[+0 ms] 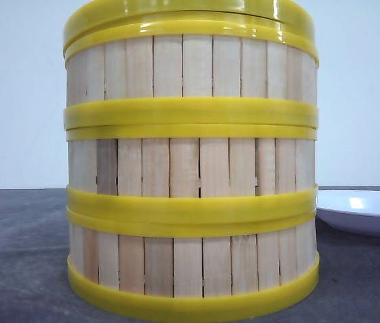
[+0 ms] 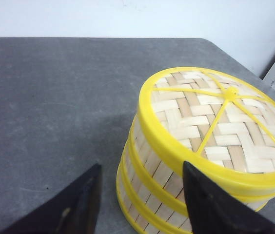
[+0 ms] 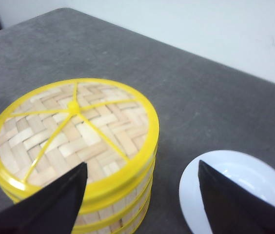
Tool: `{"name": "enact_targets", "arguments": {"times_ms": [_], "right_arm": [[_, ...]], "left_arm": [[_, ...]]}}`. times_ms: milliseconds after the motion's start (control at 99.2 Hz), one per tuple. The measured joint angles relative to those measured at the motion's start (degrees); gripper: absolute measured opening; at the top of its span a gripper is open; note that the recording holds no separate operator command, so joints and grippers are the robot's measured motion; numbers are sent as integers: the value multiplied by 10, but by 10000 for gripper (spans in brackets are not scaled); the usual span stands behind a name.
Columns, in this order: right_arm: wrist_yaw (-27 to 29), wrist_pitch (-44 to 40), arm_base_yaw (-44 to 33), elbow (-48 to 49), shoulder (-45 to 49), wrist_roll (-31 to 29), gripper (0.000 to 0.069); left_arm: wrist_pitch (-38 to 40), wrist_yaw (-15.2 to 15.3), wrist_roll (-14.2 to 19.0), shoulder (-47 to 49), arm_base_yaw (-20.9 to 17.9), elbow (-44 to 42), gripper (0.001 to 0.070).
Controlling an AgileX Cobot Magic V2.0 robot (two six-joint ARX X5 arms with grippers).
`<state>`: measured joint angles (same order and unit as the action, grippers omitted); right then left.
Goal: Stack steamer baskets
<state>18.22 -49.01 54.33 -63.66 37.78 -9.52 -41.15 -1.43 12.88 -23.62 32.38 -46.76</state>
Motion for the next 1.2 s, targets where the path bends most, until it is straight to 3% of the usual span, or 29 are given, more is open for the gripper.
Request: {"name": "enact_targets", "arguments": {"times_ms": [141, 202, 272, 373, 1200], "right_arm": [[0, 17, 0, 1, -6, -10, 418], [0, 18, 0, 1, -5, -12, 304], [1, 18, 0, 1, -5, -12, 120], [1, 20, 0, 0, -5, -12, 30], [1, 22, 0, 1, -5, -13, 9]], "left_arm": [[-2, 0, 0, 0, 0, 0, 308], [-2, 0, 0, 0, 0, 0, 261], [-2, 0, 0, 0, 0, 0, 107], [-2, 0, 0, 0, 0, 0, 38], [-6, 0, -1, 0, 0, 0, 29]]}}
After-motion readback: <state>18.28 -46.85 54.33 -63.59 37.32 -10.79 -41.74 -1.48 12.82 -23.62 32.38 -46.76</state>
